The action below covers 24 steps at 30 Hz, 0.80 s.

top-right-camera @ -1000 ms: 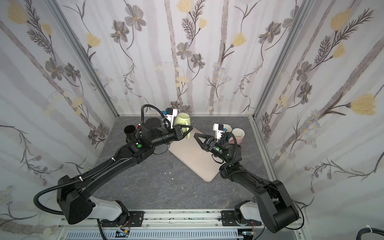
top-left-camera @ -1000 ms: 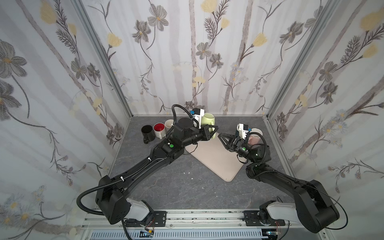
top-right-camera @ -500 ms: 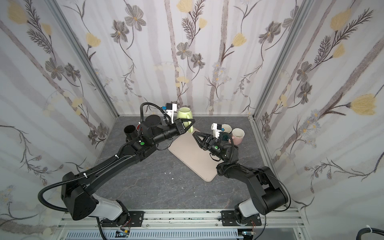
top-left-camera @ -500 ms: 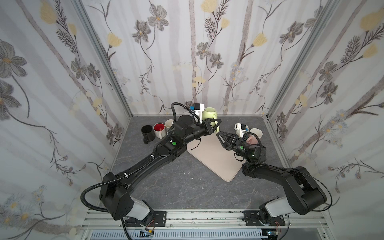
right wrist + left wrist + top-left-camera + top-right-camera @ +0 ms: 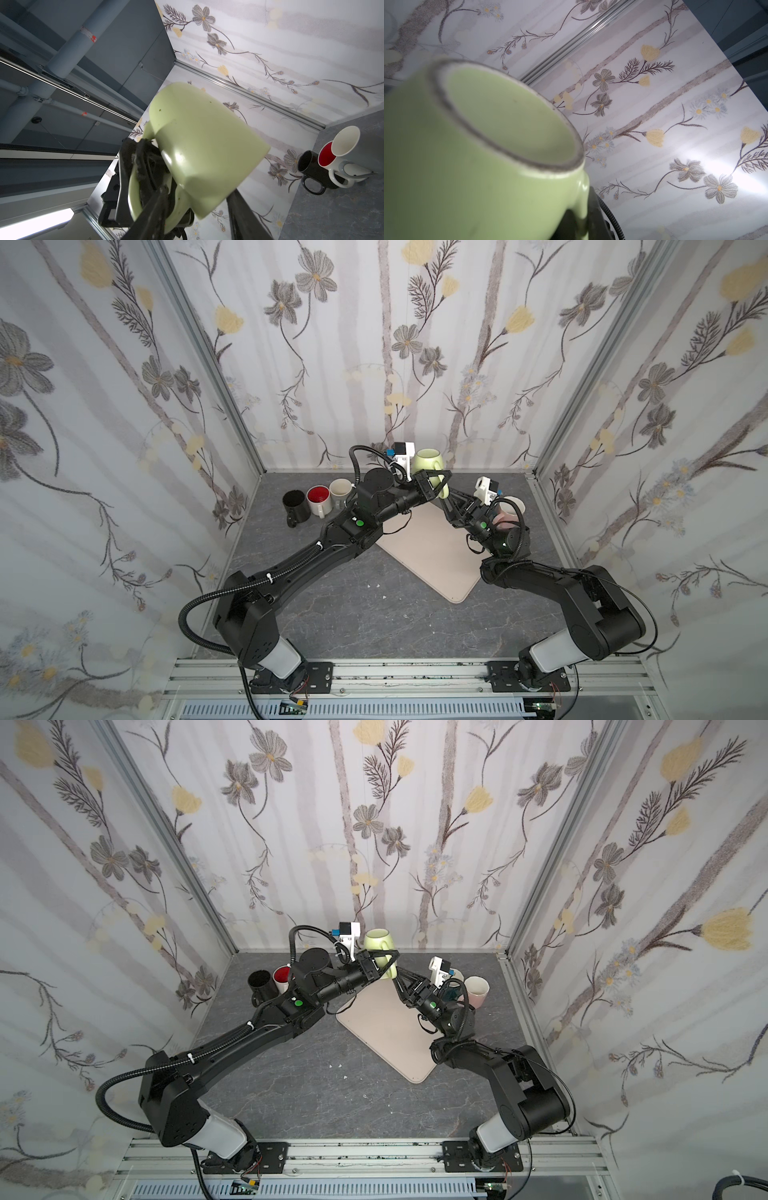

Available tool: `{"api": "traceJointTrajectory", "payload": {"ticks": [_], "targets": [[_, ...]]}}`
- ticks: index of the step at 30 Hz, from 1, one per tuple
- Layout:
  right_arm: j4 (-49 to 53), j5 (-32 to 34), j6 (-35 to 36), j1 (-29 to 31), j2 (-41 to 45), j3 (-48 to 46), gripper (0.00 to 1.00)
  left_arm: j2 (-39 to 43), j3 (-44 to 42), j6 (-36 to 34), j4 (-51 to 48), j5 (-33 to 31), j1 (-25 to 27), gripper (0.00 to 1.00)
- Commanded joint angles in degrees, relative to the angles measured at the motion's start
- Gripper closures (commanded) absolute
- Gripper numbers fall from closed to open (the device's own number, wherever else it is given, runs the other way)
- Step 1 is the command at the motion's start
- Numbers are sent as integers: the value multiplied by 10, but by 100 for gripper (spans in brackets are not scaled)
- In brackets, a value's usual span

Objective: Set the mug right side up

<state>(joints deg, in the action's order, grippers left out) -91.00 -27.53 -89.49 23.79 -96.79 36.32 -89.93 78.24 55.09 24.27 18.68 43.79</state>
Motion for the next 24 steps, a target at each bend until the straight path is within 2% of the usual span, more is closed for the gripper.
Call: {"api": "traceJointTrajectory", "payload": {"ticks": [1,9,11,19,24], "targets": [[-96,23,1,0,2,5,53,-13,15,39,95,11,-2,100],[-134,45,-11,-1,-6,8,53,-42,2,151,188,27,-9,100],[-154,45,-20,-1,-15,14,54,-42,-3,159,192,28,-10,100],[-123,51,10,-2,-1,30,55,-18,-36,170,186,28,-8,100],[-98,59,35,-3,8,57,55,-29,-44,206,210,32,-4,100]]}}
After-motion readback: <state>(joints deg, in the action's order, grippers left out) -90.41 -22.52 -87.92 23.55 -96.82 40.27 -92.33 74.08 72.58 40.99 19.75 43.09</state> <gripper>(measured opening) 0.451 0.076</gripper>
